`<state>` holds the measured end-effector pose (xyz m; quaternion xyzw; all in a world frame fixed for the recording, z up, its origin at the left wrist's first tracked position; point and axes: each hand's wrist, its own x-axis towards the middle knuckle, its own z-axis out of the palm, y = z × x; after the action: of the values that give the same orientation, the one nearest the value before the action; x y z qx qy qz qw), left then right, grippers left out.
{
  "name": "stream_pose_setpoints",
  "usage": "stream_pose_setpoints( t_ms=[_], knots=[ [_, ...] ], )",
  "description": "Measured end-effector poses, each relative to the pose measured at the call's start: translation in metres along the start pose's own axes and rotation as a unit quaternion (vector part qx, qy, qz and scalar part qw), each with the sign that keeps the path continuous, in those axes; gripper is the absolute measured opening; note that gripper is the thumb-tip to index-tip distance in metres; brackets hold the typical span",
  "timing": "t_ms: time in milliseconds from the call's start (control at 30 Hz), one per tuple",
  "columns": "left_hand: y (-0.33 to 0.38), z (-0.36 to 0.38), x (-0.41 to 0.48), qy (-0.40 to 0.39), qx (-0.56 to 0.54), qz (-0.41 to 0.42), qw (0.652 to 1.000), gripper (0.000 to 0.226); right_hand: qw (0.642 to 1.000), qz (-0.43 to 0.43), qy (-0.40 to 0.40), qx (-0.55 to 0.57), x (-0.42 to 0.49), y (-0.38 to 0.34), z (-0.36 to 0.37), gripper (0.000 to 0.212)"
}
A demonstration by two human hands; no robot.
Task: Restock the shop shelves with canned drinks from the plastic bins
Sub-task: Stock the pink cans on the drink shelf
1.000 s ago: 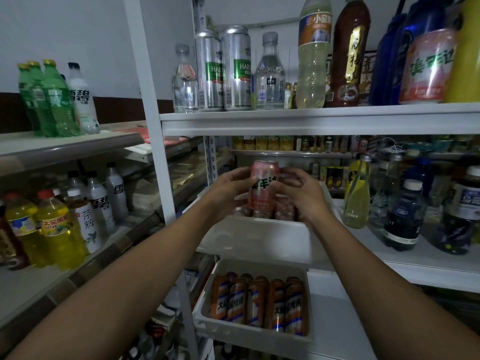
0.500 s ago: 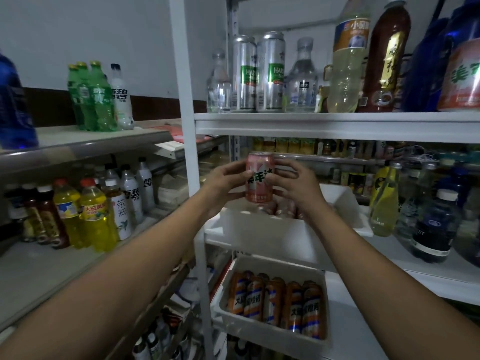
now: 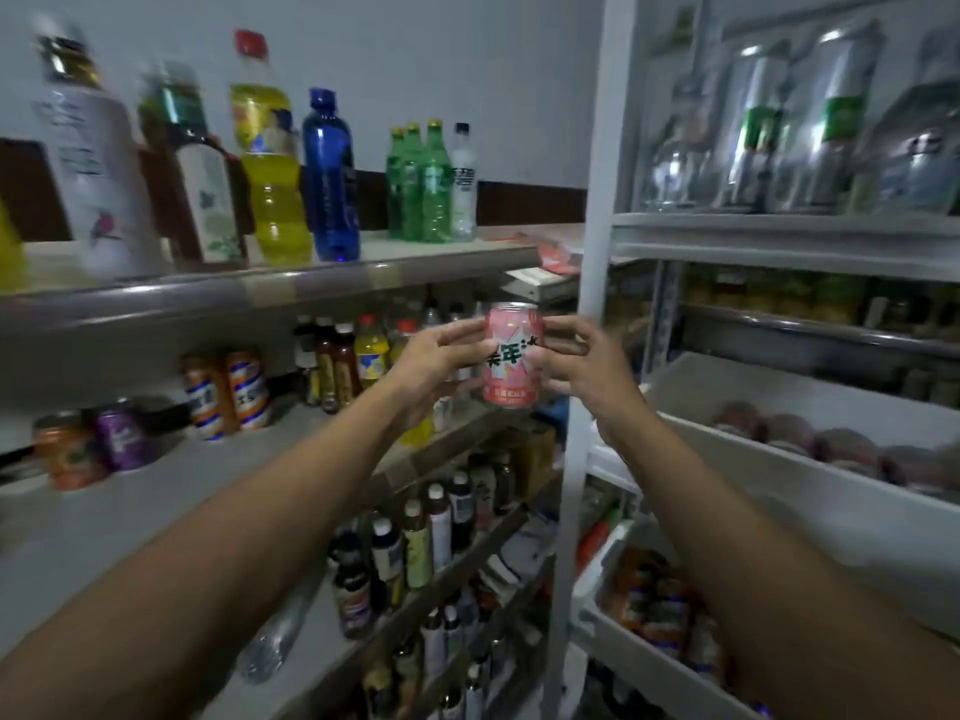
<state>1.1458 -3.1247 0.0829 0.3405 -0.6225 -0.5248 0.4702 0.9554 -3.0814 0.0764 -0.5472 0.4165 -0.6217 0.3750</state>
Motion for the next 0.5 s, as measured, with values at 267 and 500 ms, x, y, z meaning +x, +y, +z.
stream_pose_setpoints(
  t_ms=[267, 500],
  knots=[
    [0.002, -0.109, -0.062, 0.11, 0.029, -0.021, 0.993, 0.03, 0.993, 0.034, -0.105, 0.041, 0.004, 0.025, 0.119, 0.044],
    [0.003, -0.19, -0.132, 0.19, 0.06, -0.047, 0.979, 0.037, 0.974, 0.07, -0.201, 0.075, -0.009, 0.045, 0.22, 0.047]
  ],
)
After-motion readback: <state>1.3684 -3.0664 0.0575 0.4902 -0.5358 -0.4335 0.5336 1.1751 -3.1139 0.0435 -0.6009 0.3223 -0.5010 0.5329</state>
